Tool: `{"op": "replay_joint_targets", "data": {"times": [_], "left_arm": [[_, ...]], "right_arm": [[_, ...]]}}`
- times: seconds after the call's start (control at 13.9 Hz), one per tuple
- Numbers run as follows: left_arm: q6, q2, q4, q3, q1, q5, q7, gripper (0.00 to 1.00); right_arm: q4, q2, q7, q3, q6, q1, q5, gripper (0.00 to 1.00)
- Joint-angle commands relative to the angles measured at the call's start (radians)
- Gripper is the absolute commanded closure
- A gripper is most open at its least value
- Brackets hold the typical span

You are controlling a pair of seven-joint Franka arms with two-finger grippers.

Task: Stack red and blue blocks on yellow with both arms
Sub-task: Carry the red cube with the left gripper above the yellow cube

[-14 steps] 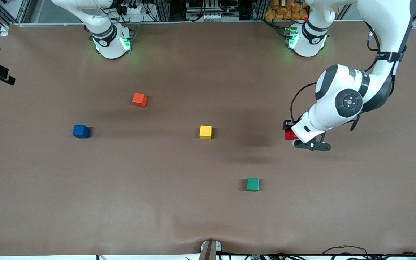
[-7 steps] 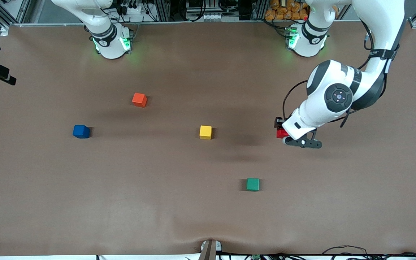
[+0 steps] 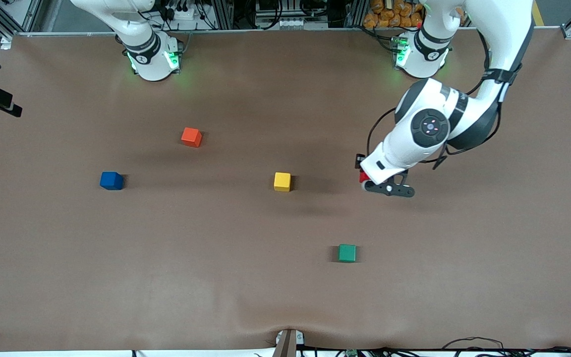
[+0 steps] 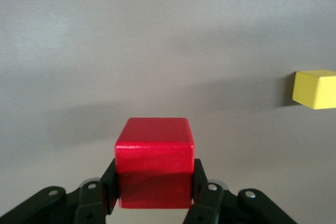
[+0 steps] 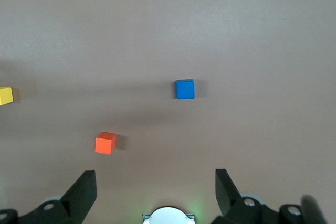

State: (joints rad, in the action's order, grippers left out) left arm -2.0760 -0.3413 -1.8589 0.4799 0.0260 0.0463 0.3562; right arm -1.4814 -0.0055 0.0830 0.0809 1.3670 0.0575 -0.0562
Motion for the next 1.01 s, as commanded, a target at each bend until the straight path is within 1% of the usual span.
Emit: {"op": "replay_joint_targets", "data": {"times": [0.0,0.14,0.36,0.65,0.72,0.87,0.94], "left_arm": [[0.016,-0.022,0.032,0.000,0.023,-0.009,0.012,1.00],[0.014,-0.056,0.064,-0.001,0.063,-0.011,0.027,1.00],[0.014,-0.137,0.167,-0.006,0.130,-0.002,0.099,1.00],[0.016,-0.208,0.248,-0.012,0.201,0.000,0.142,1.00],[0.016,-0.228,0.276,-0.014,0.222,0.015,0.147,1.00],[0.025,-0.269,0.349,-0.024,0.285,0.093,0.188,1.00],[0.034,-0.295,0.397,-0.044,0.322,0.108,0.219,1.00]], "right_arm": [[0.023,0.013,0.003,-0.012,-0.005,0.022,-0.011,0.00],[0.023,0.013,0.003,-0.012,-0.005,0.021,-0.013,0.00],[0.023,0.013,0.001,-0.012,-0.005,0.021,-0.014,0.00],[0.023,0.013,0.001,-0.012,-0.005,0.021,-0.014,0.00],[0.023,0.013,0.001,-0.012,-0.005,0.021,-0.014,0.00],[0.021,0.013,0.001,-0.012,-0.009,0.021,-0.014,0.00],[0.020,0.013,0.001,-0.012,-0.012,0.021,-0.014,0.00]]}}
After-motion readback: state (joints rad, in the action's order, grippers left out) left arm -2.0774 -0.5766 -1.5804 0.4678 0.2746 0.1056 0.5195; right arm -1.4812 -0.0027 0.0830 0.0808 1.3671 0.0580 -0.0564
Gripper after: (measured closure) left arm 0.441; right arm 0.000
